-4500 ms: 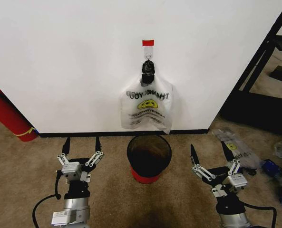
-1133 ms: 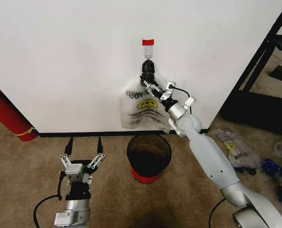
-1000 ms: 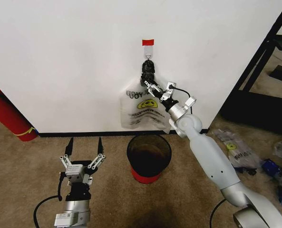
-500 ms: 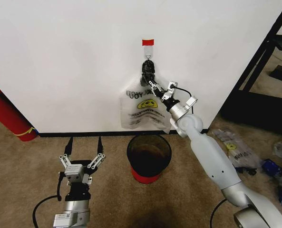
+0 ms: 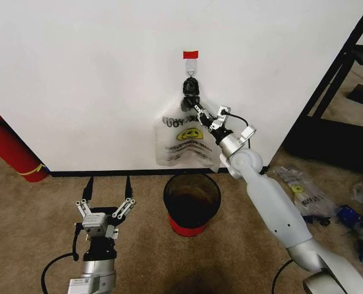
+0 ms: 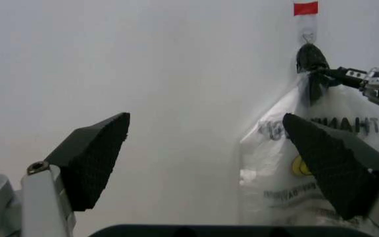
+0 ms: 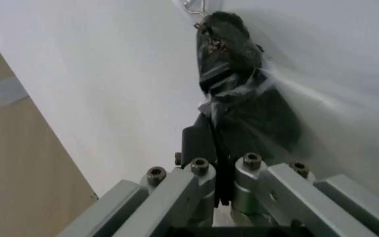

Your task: Pick up the garbage bag from the wall and place it over the trash bin.

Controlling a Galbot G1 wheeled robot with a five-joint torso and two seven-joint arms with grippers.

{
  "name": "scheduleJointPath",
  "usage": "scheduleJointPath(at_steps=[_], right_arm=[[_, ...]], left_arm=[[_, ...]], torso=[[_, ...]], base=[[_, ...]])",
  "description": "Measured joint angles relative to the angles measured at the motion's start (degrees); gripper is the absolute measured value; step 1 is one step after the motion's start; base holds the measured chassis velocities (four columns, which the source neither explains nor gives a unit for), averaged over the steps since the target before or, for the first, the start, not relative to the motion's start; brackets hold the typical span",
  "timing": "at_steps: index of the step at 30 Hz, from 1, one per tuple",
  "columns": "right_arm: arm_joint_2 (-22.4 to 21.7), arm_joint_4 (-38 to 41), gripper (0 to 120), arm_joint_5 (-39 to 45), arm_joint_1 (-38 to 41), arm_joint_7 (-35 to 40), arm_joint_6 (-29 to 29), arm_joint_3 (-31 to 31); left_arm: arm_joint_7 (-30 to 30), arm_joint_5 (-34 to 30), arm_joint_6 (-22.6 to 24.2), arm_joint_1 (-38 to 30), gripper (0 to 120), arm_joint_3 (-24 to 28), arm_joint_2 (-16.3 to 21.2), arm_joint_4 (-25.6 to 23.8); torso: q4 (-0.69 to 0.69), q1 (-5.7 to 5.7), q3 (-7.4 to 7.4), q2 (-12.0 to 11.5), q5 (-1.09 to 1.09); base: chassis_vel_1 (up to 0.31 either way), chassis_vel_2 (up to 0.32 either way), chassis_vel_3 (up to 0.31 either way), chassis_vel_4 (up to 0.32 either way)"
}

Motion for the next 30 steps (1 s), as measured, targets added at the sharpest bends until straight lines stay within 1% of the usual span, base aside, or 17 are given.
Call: scheduleJointPath(at_steps=[7,10,11,12,16,18,20,25,26,27,30], right_arm=[[0.46,5.43,0,-1.38,-5.70,0.10,0.07,1.56],[-0.31,9.13,0,-1.94,-9.29,0.06,0.07,1.93],[-0.31,9.13,0,-1.94,-9.29,0.06,0.07,1.93],[-0.73,10.84,0,-2.19,-11.10,-0.01,0.05,2.00],[-2.33,15.60,0,-3.56,-17.28,-0.94,0.03,2.71],[-2.61,16.32,0,-3.78,-18.35,-1.08,0.03,3.00],[-3.23,18.20,0,-4.50,-21.05,-1.55,0.10,3.84],[-4.71,23.27,0,-8.17,-27.88,-4.41,0.85,5.96],[-5.10,24.45,0,-9.62,-29.72,-5.42,1.25,6.44],[-5.10,24.45,0,-9.62,-29.72,-5.42,1.25,6.44],[-5.89,26.46,0,-14.25,-33.87,-7.70,2.43,7.77]], left_arm=[[0.00,0.01,-0.05,-0.42,91,0.43,0.21,0.79],[0.00,0.15,-0.08,-0.39,91,0.72,0.03,0.85],[0.00,0.15,-0.08,-0.39,91,0.72,0.03,0.85],[0.01,0.26,-0.12,-0.37,91,0.80,-0.03,0.95],[0.00,0.29,-0.17,-0.47,91,1.05,0.05,1.13],[0.00,0.31,-0.18,-0.47,91,1.14,0.06,1.14],[0.00,0.50,-0.33,-0.43,91,1.37,-0.03,1.14],[0.00,0.66,-0.58,-0.14,91,1.58,0.22,0.90],[0.01,0.66,-0.66,-0.10,91,1.59,0.36,0.80],[0.01,0.66,-0.66,-0.10,91,1.59,0.36,0.80],[-0.03,0.65,-0.89,0.04,91,1.67,0.60,0.57]], torso=[[0.01,0.00,0.00,0.00,-0.01],[0.01,0.00,-0.01,0.00,0.00],[0.01,0.00,-0.01,0.00,0.00],[-0.02,0.00,0.00,0.00,0.00],[0.01,0.00,-0.01,0.00,0.00],[0.01,0.00,-0.01,0.00,0.00],[0.00,0.00,-0.01,0.00,0.00],[0.01,0.00,-0.01,0.00,0.01],[0.00,0.00,-0.01,0.00,0.00],[0.00,0.00,-0.01,0.00,0.00],[0.01,-0.01,-0.01,0.00,0.01]], base=[[0.000,0.000,0.000,0.000],[0.000,0.000,0.000,0.000],[0.000,0.000,0.000,0.000],[0.000,0.000,0.000,0.000],[0.000,0.000,0.000,0.000],[0.000,0.000,0.000,0.000],[0.000,0.000,0.000,0.000],[0.000,0.000,0.000,0.000],[0.000,0.000,0.000,0.000],[0.000,0.000,0.000,0.000],[0.000,0.000,0.000,0.000]])
